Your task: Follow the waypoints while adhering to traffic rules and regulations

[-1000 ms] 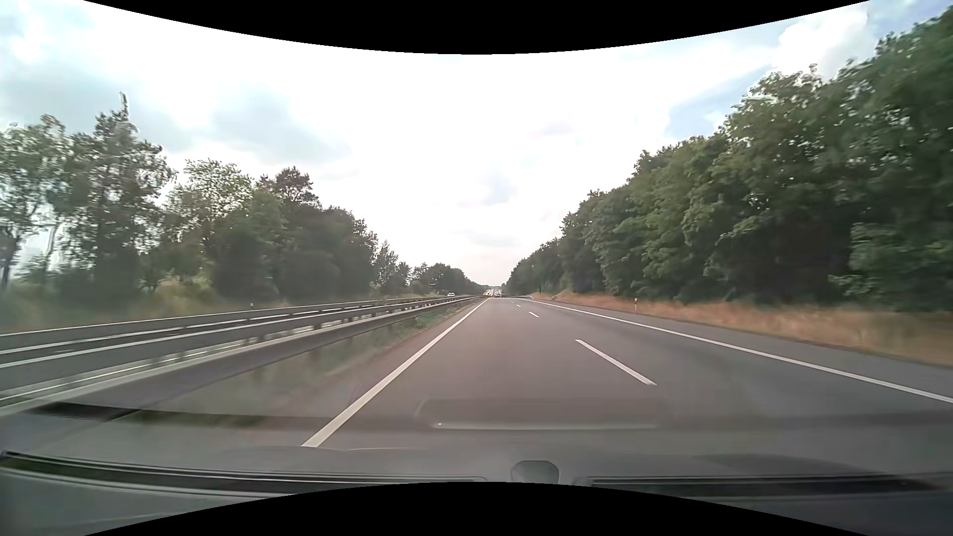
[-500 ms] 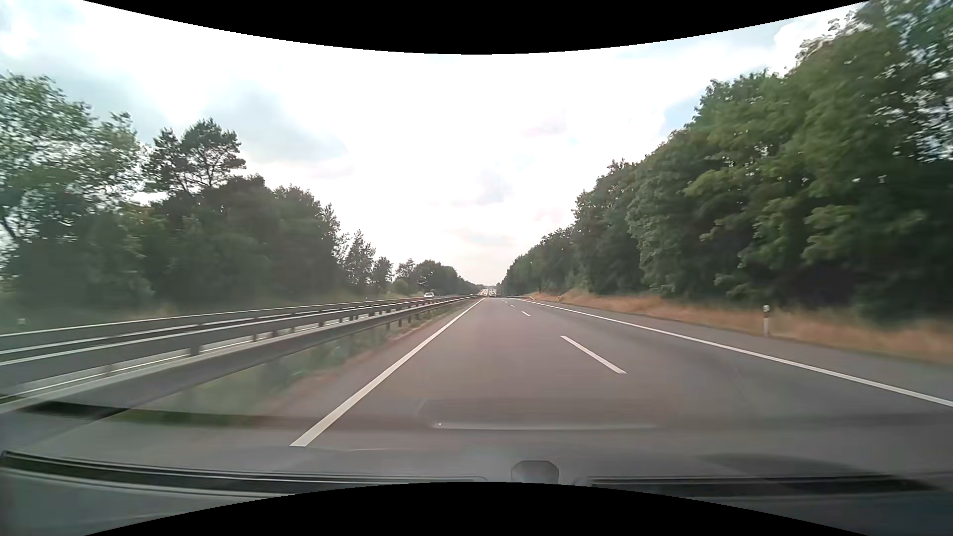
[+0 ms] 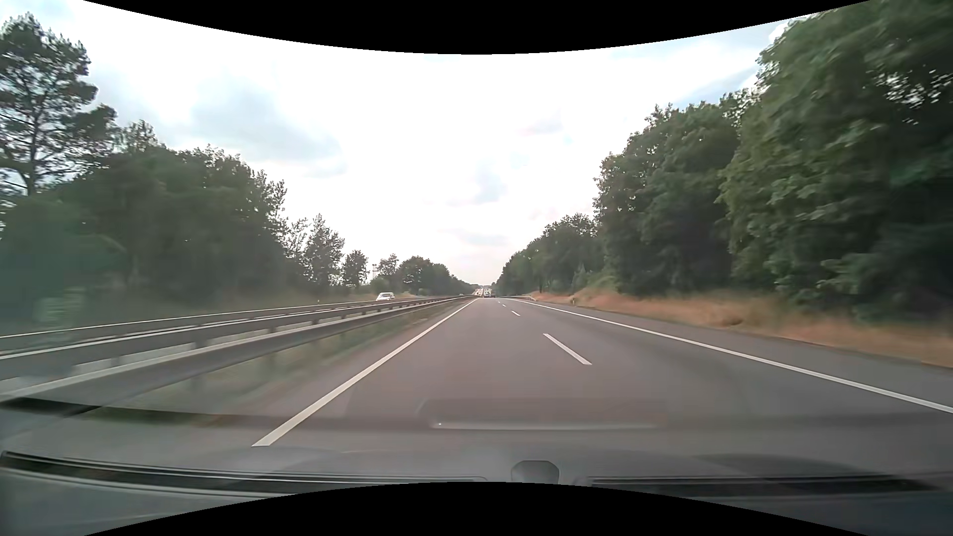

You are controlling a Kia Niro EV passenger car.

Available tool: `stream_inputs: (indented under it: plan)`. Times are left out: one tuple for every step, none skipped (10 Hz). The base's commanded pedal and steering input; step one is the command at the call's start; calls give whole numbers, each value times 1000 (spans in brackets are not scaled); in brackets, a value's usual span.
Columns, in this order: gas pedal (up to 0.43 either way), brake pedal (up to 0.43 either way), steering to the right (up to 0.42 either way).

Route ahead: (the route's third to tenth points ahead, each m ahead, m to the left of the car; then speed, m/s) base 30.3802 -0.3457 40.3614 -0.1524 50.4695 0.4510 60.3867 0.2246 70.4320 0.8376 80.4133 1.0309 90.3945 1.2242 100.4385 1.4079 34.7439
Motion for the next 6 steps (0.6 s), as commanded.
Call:
stream_inputs:
  plan:
    - [398,0,2]
    - [398,0,2]
    - [398,0,2]
    - [398,0,1]
    - [398,0,1]
    - [398,0,1]
